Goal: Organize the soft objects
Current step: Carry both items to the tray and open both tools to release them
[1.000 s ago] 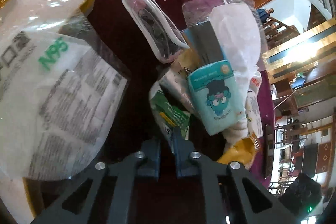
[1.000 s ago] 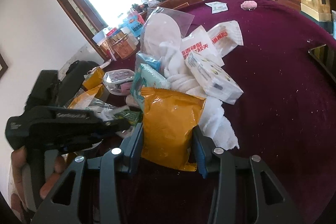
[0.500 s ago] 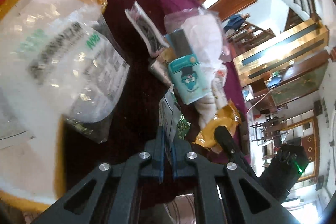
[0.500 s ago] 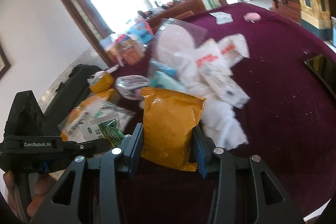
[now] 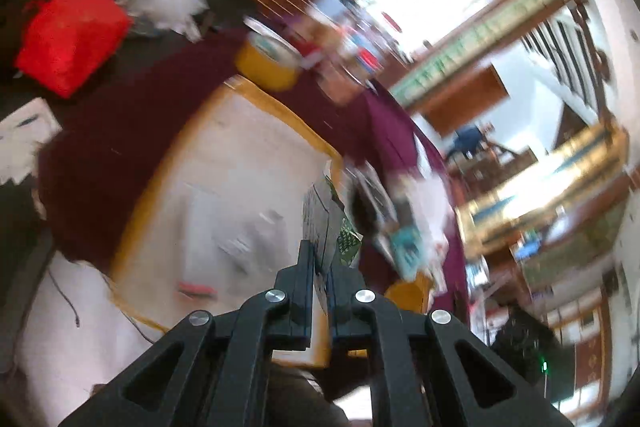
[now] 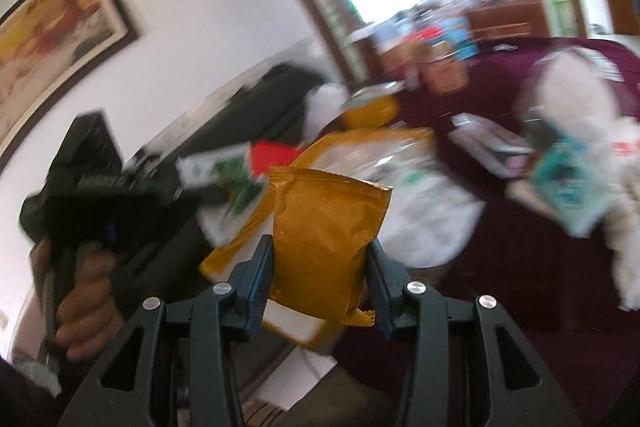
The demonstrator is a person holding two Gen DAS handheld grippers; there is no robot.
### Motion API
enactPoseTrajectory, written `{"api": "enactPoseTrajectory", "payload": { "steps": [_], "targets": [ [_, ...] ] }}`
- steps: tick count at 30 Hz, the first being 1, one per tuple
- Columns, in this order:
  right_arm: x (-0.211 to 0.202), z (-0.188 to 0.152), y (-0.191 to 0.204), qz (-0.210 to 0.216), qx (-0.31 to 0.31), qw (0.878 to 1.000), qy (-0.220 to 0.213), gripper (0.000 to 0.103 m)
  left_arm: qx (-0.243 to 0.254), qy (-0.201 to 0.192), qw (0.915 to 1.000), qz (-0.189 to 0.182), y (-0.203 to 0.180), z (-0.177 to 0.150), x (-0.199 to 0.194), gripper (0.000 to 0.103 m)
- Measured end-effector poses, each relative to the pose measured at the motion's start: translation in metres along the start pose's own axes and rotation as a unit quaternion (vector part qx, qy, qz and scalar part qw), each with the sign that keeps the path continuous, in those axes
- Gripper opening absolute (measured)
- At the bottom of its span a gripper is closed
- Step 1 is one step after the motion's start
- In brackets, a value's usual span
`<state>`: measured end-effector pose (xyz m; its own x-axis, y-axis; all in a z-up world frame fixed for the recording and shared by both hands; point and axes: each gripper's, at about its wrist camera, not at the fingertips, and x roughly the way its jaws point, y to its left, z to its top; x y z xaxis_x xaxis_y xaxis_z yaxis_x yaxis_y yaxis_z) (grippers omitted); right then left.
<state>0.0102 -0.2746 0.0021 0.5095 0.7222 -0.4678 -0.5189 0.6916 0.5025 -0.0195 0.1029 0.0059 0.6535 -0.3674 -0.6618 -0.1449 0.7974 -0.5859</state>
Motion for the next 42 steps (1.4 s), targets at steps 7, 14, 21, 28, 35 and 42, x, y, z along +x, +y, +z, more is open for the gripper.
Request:
{"api": "enactPoseTrajectory", "payload": {
  "steps": [7,14,21,28,35,42],
  "targets": [
    [0.07,0.003,0.04,0.03,-0.038,0.994,0.097,0.043,-0.017,0.003,0.9997,0.02,0.026,0.029,0.023,0.004],
    [0.107,-0.012,0.054,-0.016,-0.082,0.985,0.153,0.043,0.002,0.034,0.9988,0.035,0.027,0.05,0.062,0.004],
    [0.116,-0.027,0.063,-0.048,-0.117,0.979,0.163,0.044,0.035,0.072,0.9922,0.095,0.022,0.066,0.11,0.004],
    [0.117,-0.026,0.059,-0.045,-0.108,0.98,0.164,0.047,0.036,0.103,0.9857,0.128,0.03,0.059,0.131,0.005],
    [0.107,-0.026,0.058,-0.032,-0.107,0.983,0.145,0.058,0.035,0.067,0.9897,0.121,0.018,0.054,0.101,0.067],
    [0.061,-0.015,0.037,0.029,-0.067,0.994,0.081,0.064,0.038,0.065,0.9954,0.06,-0.015,0.027,0.076,0.073]
  ]
}}
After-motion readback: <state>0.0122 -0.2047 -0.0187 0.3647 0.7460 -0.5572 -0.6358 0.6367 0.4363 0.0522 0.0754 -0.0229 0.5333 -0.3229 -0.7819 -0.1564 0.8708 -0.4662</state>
